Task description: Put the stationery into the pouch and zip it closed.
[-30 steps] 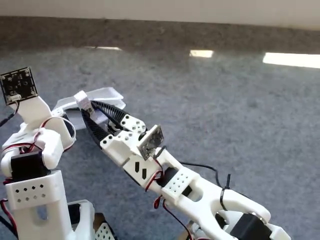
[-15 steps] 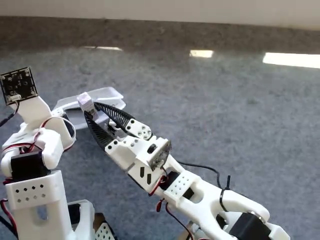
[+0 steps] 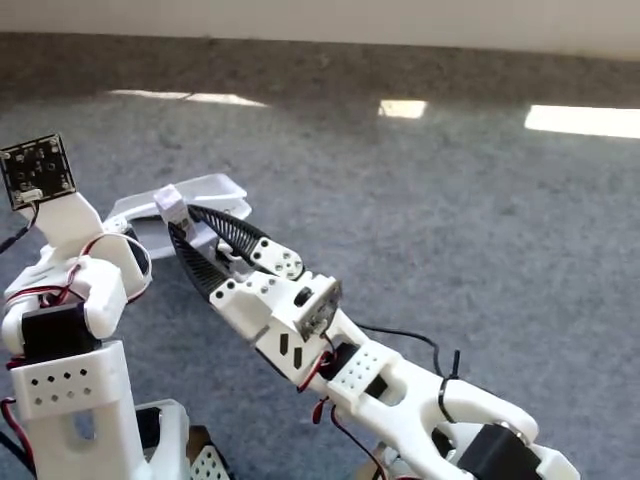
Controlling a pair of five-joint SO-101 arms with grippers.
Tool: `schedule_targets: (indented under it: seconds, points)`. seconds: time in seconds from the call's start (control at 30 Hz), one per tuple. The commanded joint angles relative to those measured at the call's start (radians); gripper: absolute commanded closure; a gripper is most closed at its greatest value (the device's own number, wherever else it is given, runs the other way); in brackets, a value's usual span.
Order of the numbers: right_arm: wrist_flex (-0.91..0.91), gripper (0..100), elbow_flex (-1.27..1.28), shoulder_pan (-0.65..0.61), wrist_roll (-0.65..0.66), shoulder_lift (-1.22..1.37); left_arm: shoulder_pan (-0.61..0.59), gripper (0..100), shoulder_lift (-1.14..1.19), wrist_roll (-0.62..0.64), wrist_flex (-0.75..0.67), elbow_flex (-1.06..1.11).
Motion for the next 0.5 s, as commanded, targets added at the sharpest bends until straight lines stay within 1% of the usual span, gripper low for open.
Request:
schedule_targets:
  seconds: [0.0,0.13,0.3,0.4,0.47]
  points:
    - [-0.021,99.4,-0.071,0.004,-0.008,0.05,0.016,99,0.002,-0.012,-0.005,-0.004]
    - [-0.033,99.3,-0.091,0.004,-0.006,0.15,0.016,99,0.002,-0.012,-0.005,-0.004]
    - [-0.153,99.1,-0.088,0.004,0.0,0.14,0.016,99,0.002,-0.012,-0.005,-0.002]
    - [-0.122,98.5,-0.042,0.002,0.0,0.091,0.016,99,0.002,-0.012,-0.005,-0.002]
    - [-0.079,93.2,-0.016,-0.001,-0.005,0.042,0.016,99,0.002,-0.012,-0.005,-0.002]
